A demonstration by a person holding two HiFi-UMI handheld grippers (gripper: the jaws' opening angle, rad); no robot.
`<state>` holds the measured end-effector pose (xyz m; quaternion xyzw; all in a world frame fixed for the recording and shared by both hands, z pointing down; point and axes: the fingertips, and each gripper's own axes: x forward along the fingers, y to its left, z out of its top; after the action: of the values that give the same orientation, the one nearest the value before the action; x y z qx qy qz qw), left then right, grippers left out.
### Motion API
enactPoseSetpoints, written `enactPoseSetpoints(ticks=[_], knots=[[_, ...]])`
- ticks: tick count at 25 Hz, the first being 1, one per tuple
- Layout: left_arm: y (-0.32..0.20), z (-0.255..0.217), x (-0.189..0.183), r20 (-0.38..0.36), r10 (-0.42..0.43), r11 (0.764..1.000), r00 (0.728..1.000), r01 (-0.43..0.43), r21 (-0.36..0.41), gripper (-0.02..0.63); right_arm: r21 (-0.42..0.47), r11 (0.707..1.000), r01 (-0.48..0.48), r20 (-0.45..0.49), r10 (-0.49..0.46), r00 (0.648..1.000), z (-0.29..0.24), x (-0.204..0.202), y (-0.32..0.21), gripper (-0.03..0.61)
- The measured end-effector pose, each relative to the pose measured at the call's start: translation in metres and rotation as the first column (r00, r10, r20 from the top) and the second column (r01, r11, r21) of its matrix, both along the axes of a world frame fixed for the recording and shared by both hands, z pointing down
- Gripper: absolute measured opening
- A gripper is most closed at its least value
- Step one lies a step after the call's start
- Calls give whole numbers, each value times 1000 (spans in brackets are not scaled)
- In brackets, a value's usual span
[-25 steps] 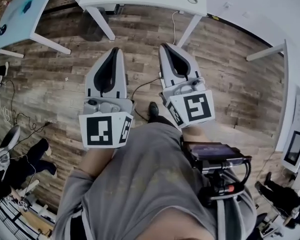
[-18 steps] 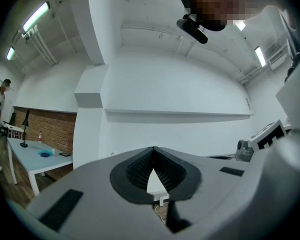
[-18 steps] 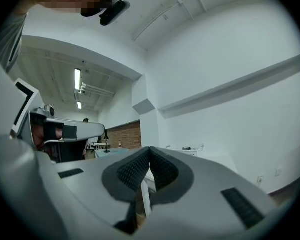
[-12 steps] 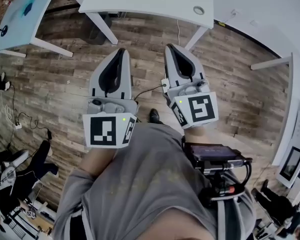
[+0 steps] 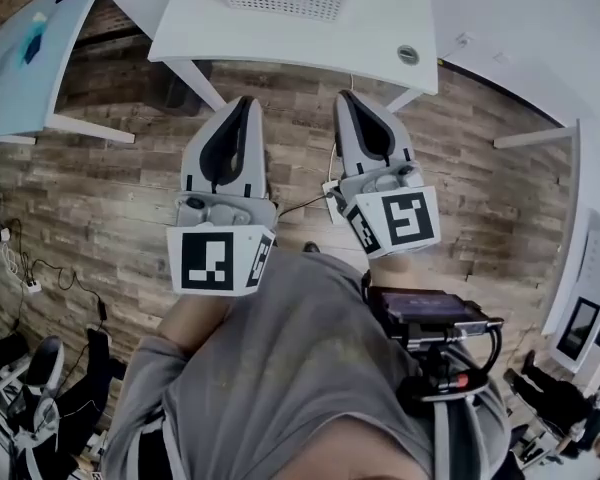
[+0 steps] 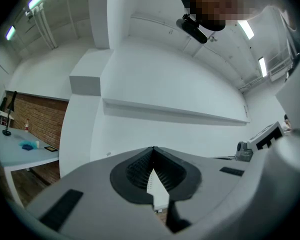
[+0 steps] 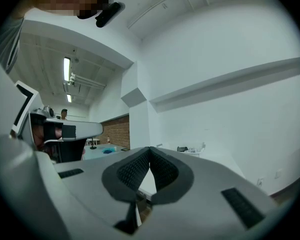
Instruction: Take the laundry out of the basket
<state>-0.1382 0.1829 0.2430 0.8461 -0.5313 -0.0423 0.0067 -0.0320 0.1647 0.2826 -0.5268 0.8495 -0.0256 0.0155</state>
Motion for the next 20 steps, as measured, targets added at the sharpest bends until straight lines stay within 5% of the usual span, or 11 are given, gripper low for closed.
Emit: enactPoseSetpoints(ticks=[10, 20], knots=[[-134, -16, -60, -5, 92, 995, 996, -92, 42, 8, 27, 994, -105, -15, 105, 994, -11, -50, -130, 8], [-191, -20, -80, -42, 148, 986, 988, -145, 80, 8, 103, 970, -220, -42, 225, 973, -36, -39, -183, 8]])
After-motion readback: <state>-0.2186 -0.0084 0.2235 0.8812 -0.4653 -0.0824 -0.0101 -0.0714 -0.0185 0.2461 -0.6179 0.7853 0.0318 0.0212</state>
